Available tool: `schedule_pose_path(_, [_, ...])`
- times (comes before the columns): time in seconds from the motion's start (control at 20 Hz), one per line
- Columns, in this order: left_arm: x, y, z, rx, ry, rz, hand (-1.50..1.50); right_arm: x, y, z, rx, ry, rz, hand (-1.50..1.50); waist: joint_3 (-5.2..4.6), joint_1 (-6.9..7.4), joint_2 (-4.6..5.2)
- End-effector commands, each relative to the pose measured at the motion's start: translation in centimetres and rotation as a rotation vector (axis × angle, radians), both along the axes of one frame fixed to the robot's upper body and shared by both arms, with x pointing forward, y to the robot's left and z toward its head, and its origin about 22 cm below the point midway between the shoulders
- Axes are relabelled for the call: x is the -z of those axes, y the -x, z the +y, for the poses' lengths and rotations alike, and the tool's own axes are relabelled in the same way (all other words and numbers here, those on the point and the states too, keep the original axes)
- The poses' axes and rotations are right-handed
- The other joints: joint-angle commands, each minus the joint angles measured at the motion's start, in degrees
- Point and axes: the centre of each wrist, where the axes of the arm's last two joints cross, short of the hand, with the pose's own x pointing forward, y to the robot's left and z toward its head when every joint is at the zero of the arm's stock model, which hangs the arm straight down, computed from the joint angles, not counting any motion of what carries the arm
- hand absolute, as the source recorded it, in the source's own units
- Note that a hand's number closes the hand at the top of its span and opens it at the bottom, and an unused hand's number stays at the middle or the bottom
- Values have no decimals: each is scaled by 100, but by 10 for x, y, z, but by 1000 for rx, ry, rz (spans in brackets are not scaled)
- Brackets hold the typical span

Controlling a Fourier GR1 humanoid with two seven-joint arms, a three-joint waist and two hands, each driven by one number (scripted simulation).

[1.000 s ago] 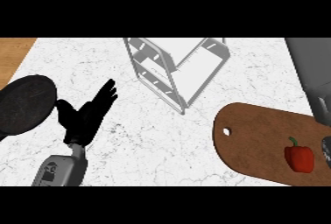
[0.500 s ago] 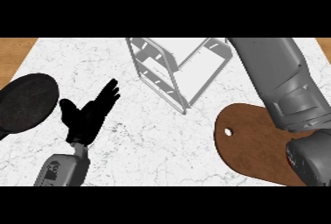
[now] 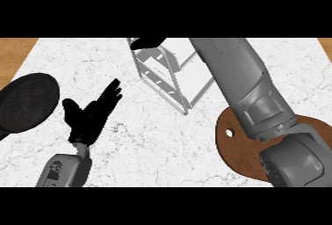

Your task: Pick the cupcake from the cutting board and place it in the tiered basket

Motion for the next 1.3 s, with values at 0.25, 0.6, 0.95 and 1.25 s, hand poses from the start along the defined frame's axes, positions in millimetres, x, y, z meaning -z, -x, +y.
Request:
schedule_pose_path(0.25, [-9, -2, -10, -5, -13, -1, 0, -22, -1, 1, 146, -195, -88, -150, -1, -31, -7])
schedule_pose_path(0.6, [1, 4, 4, -17, 10, 5, 0, -18, -21, -95, 373, -259, 62, -150, 0, -90, 4])
schedule_pose_path(0.95, [-13, 0, 0, -12, -1, -18, 0, -25, -12, -246, 356, -164, 55, -150, 15, -31, 70])
schedule_pose_path(1.25, [-7, 0, 5, 8, -4, -22, 0, -36, 17, -334, 277, -92, 44, -150, 21, 50, 117])
